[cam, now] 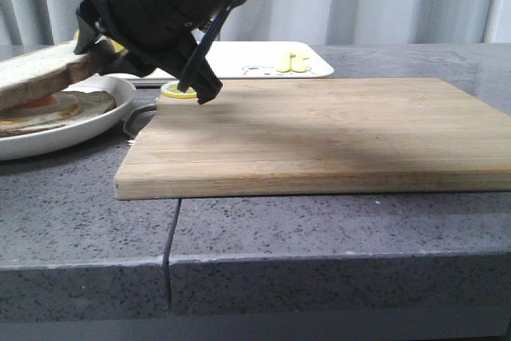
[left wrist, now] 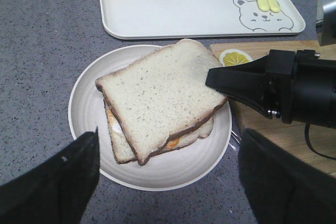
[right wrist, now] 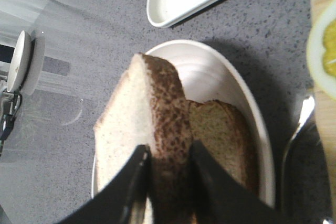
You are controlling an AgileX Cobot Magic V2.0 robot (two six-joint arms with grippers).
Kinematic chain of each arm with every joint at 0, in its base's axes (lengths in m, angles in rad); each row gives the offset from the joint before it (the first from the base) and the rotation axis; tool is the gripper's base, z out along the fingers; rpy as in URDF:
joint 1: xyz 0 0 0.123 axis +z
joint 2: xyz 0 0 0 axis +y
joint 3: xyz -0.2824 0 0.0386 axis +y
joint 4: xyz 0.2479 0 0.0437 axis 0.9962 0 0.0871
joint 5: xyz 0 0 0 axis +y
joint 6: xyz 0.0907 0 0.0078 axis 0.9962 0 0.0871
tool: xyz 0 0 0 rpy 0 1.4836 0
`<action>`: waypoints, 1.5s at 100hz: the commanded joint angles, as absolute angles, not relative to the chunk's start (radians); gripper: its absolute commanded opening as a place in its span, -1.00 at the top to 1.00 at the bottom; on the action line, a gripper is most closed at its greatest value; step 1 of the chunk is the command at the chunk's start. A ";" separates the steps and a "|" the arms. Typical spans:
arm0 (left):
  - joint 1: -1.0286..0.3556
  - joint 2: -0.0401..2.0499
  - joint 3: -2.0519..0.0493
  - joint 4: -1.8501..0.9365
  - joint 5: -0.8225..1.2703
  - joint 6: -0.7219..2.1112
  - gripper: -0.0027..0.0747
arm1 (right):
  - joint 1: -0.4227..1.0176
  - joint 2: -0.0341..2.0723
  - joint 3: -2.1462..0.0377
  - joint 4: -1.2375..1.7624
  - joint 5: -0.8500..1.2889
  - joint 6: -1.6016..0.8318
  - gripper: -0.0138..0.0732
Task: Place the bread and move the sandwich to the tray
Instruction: 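Lower the bread onto the egg toast and open the right gripper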
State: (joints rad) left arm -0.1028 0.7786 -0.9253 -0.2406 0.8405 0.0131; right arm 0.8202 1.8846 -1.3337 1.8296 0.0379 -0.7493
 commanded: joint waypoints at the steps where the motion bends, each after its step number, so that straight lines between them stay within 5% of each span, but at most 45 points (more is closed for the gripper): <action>1: -0.108 0.777 -0.960 -0.255 0.773 0.013 -0.40 | 0.820 1.830 -1.356 1.876 0.055 -0.780 -0.16; 15: -0.108 0.777 -0.960 -0.255 0.773 0.013 -0.40 | 0.820 1.830 -1.356 1.875 0.050 -0.782 -0.38; 83: -0.108 0.777 -0.960 -0.255 0.773 0.013 -0.40 | 0.761 1.711 -1.351 1.690 0.000 -0.811 -0.40; 118: -0.108 0.777 -0.960 -0.255 0.773 0.013 -0.40 | 0.541 1.416 -1.183 1.302 0.016 -0.790 -0.40; 150: -0.108 0.777 -0.960 -0.255 0.773 0.013 -0.40 | 0.272 1.045 -0.955 0.806 0.097 -0.509 -0.40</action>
